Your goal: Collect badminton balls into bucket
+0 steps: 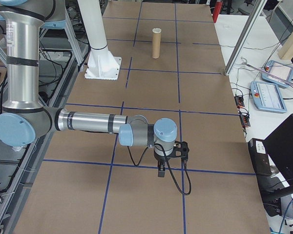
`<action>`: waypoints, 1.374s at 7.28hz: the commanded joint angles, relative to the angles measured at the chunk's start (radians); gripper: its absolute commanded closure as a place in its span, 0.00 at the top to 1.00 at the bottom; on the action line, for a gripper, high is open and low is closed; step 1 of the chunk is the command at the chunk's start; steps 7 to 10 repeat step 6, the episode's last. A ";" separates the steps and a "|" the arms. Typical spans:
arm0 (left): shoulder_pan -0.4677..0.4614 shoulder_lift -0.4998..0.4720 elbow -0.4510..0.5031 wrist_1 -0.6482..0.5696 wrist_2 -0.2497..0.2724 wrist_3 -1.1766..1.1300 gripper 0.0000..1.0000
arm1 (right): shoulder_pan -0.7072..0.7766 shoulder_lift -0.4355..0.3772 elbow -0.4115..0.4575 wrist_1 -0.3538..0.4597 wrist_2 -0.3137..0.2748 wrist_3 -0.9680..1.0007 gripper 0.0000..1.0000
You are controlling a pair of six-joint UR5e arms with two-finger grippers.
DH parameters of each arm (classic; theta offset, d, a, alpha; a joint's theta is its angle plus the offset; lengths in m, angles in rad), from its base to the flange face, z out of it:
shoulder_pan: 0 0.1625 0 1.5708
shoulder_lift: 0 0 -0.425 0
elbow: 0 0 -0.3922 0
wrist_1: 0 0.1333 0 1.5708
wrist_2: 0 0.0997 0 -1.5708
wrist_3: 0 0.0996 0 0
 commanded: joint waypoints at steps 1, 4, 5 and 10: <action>-0.001 0.001 0.012 -0.068 0.001 -0.059 1.00 | 0.000 0.000 0.000 0.000 0.000 0.000 1.00; -0.001 0.001 0.016 -0.082 0.001 -0.062 1.00 | 0.000 0.000 0.000 0.000 0.000 0.000 1.00; -0.001 0.001 0.014 -0.082 0.001 -0.062 1.00 | 0.000 0.000 0.000 0.000 0.000 0.000 1.00; -0.001 0.001 0.011 -0.082 0.001 -0.088 1.00 | 0.000 0.000 0.000 0.000 0.000 0.000 1.00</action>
